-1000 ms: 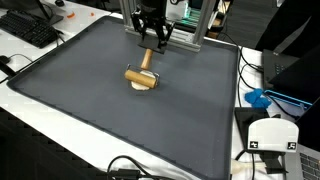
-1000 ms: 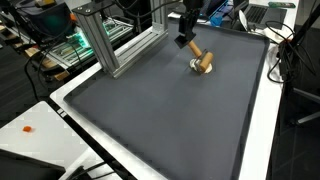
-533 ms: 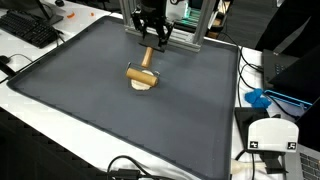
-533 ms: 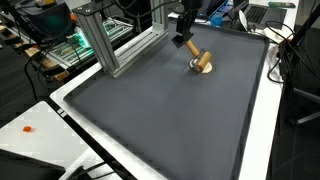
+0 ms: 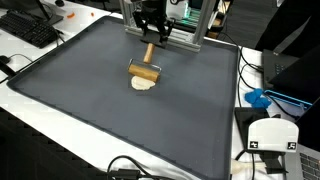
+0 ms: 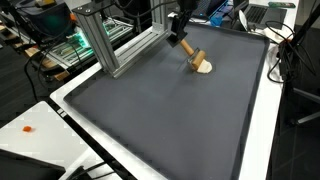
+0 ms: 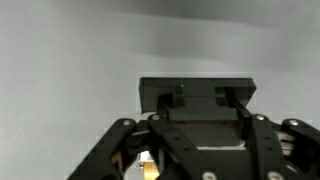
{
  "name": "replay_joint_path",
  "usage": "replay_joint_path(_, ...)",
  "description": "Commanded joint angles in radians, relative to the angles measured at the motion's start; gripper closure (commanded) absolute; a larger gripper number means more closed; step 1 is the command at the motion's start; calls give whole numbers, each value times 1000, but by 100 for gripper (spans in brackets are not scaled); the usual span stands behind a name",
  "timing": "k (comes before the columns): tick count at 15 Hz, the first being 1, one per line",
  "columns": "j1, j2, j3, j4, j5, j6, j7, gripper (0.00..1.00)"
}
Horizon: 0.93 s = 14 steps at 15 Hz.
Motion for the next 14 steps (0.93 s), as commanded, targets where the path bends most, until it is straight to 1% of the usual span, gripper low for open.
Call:
replay_joint_path(1,-13,-5,6,9,22,-58,-35,65)
replay_joint_path(14,-16,1,5,40,13,-166,-67,65)
